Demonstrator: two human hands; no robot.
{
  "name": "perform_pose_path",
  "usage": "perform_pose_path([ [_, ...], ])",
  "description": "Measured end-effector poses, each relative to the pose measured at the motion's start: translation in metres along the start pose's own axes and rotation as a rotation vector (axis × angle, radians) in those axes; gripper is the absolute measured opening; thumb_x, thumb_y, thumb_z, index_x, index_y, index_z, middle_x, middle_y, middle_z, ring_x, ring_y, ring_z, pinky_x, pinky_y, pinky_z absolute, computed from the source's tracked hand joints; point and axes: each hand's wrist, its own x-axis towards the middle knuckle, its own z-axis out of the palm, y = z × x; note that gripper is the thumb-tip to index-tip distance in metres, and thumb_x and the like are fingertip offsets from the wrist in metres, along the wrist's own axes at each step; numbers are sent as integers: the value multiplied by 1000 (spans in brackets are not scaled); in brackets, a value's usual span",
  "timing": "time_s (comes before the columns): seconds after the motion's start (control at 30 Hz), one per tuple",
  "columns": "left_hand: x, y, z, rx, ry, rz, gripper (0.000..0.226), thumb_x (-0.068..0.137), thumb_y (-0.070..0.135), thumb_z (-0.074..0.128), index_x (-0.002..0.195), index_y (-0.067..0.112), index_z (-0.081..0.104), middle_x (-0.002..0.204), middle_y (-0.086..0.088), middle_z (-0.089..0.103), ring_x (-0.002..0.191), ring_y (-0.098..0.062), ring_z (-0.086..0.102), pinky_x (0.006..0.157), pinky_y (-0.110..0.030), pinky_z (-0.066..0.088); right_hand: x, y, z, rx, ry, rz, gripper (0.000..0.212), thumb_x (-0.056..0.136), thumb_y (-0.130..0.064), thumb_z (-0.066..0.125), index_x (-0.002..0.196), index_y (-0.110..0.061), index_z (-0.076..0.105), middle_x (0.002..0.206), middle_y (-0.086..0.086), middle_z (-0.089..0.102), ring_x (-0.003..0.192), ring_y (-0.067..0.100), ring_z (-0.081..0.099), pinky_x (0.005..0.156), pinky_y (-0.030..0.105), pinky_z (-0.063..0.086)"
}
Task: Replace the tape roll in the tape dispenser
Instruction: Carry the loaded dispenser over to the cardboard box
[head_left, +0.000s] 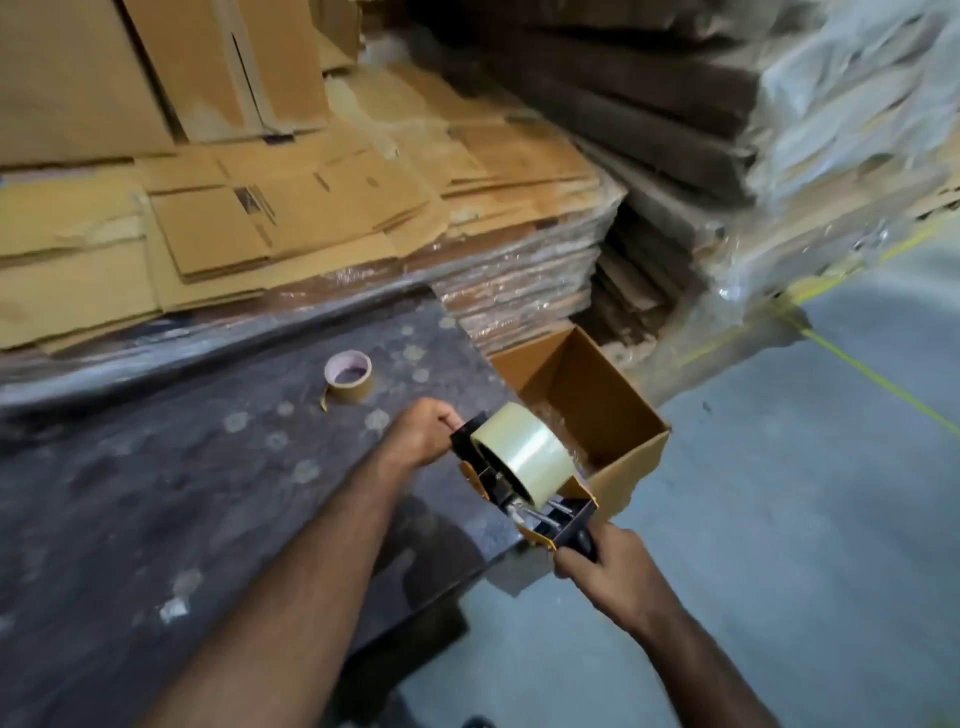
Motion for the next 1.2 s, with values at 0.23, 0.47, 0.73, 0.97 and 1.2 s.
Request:
perform_pose_path([
  [0.23,71,-37,89,186,12,-72,18,66,44,82,63,37,65,67,6,67,77,-25,71,74,-34,59,12,81,26,-62,35,189,22,68,-49,59,73,-28,59,64,-3,68,71,20,66,65,36,51],
  [0.47,103,-49,135,349,51,31,18,78,53,67,74,39,58,83,9,69,90,-22,65,93,-48,48,39,123,34,-135,55,168,42,80,-35,68,119,-27,56,59,-4,61,61,15,60,58,30,43],
  [0.73,111,-58,158,509,211,103,22,83,52,68,80,36,54,103,9,56,107,-18,55,92,-49,37,58,141,28,-185,94,127,32,88,-32,61,118,-24,55,54,-2,58,55,20,59,53,33,44],
  [0.97,93,-61,149,-35,240,263,13,90,11,66,97,21,72,88,6,74,83,-8,68,78,-29,59,58,143,26,-260,125,50,19,88,-28,58,106,-23,54,82,-5,63,73,20,57,62,33,43],
  [1.2,84,-80,153,46,-139,359,30,102,13,53,127,16,70,127,1,71,120,-11,64,108,-30,48,56,138,30,-300,164,143,42,90,-28,55,122,-19,30,75,0,56,72,35,63,56,32,35],
])
